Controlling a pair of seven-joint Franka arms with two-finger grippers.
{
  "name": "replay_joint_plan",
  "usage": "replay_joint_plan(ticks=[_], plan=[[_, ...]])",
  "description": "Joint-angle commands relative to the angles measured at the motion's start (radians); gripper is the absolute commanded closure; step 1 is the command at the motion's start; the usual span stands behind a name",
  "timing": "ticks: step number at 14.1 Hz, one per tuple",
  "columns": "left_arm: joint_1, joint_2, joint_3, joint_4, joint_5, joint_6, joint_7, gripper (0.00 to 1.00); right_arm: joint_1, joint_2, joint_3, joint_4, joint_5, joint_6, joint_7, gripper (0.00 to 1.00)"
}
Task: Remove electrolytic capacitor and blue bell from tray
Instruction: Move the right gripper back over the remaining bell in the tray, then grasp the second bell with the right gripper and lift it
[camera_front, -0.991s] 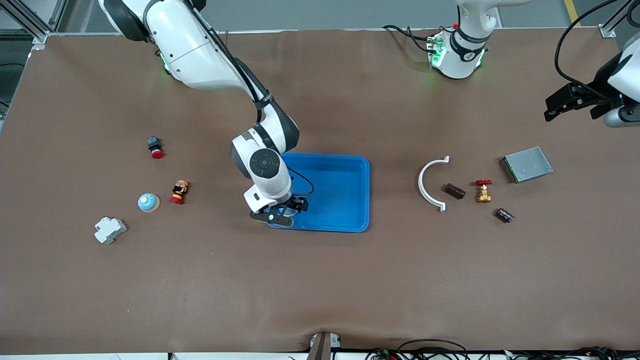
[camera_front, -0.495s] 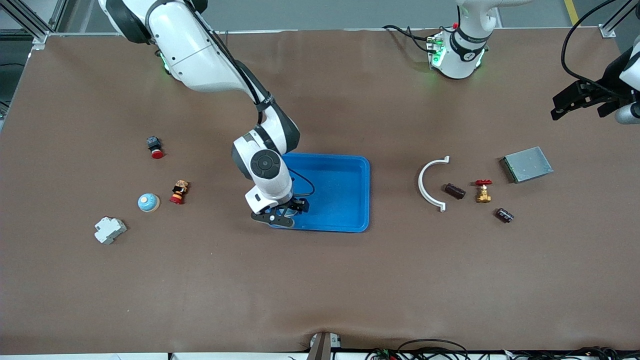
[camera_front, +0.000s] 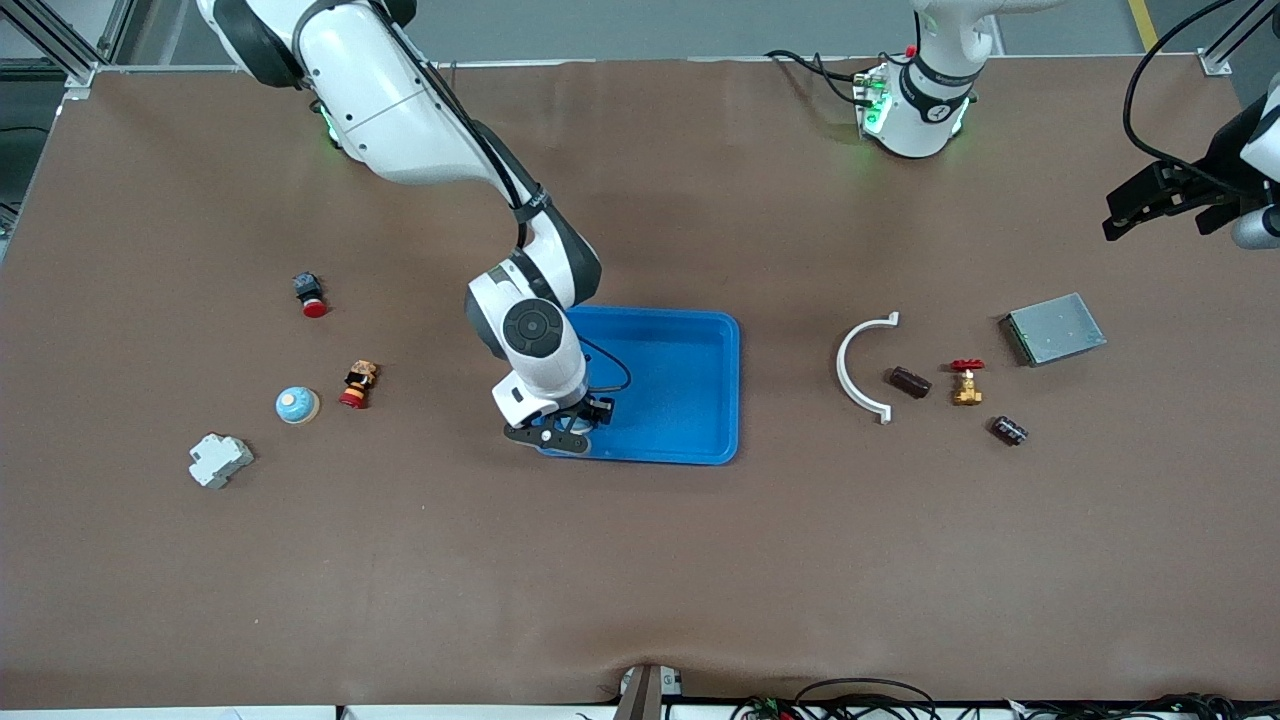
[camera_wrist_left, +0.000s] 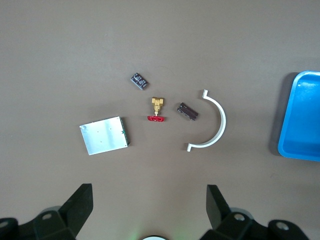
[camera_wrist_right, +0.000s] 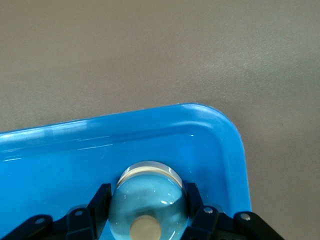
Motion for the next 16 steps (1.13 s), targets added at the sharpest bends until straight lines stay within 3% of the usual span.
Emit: replay_joint_plan(ticks=[1, 4, 9, 16], plan=[[0.000, 0.002, -0.001, 0.004, 0.001, -0.008, 0.019, 0.00, 0.019, 0.015, -0.008, 0.027, -0.008, -0.004, 0.021, 0.90], [-0.003, 0.015, -0.004, 0.004, 0.001, -0.004, 0.016, 0.00, 0.024, 0.001, -0.005, 0.025, 0.006, -0.021, 0.021, 0.89], [-0.003, 0.008, -0.005, 0.002, 0.000, 0.001, 0.013, 0.00, 0.039, -0.147, -0.002, -0.004, 0.007, -0.200, 0.022, 0.89], [-0.003, 0.004, -0.008, 0.011, -0.008, -0.004, 0.014, 0.00, -0.014, -0.482, -0.005, -0.370, 0.007, -0.199, -0.117, 0.89]])
